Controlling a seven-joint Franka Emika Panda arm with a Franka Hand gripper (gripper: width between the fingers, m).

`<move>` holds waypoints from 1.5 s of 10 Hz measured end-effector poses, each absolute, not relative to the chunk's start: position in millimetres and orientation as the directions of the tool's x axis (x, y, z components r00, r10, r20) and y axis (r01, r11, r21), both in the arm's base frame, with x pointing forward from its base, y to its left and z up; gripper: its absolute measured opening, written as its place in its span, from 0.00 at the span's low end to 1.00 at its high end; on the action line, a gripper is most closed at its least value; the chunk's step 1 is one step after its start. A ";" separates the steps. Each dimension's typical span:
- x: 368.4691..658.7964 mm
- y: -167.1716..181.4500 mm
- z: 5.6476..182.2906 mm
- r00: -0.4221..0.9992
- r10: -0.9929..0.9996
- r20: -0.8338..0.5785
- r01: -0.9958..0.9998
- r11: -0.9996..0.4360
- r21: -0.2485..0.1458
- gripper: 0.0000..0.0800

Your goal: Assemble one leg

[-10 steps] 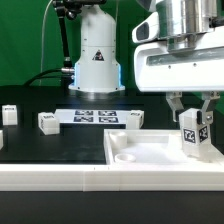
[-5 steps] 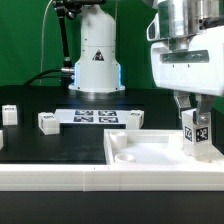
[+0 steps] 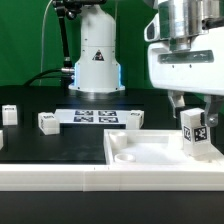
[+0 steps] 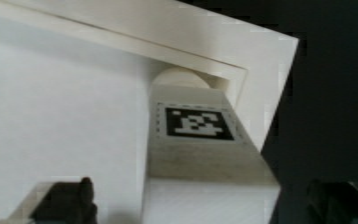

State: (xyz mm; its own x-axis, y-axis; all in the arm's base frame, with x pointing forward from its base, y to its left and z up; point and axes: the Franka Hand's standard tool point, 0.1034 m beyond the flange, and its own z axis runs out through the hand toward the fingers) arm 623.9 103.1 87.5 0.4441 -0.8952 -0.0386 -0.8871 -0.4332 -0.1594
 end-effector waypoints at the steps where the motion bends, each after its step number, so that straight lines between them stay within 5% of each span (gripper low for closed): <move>1: 625.0 101.7 87.6 0.587 -0.810 -0.008 -0.799 -0.578 -0.168 0.78; 5: 623.7 110.4 87.2 0.864 -0.500 0.063 -0.487 -0.859 -0.157 0.81; 11: 622.2 113.7 85.6 0.986 -0.117 0.115 -0.103 -0.987 -0.124 0.81; 12: 622.1 114.0 85.6 0.986 -0.119 0.115 -0.104 -0.987 -0.125 0.64; 13: 622.2 113.8 85.6 0.986 -0.119 0.115 -0.105 -0.987 -0.125 0.64; 15: 622.1 113.8 85.6 0.986 -0.125 0.114 -0.110 -0.986 -0.126 0.36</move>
Offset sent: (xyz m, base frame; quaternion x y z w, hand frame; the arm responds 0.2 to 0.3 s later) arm -0.0060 0.0113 0.0003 0.0185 -0.0047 -0.2681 0.9632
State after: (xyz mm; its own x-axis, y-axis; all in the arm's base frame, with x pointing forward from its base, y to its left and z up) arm 622.1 113.8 85.6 0.9856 -0.1246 0.1142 -0.1101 -0.9859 -0.1258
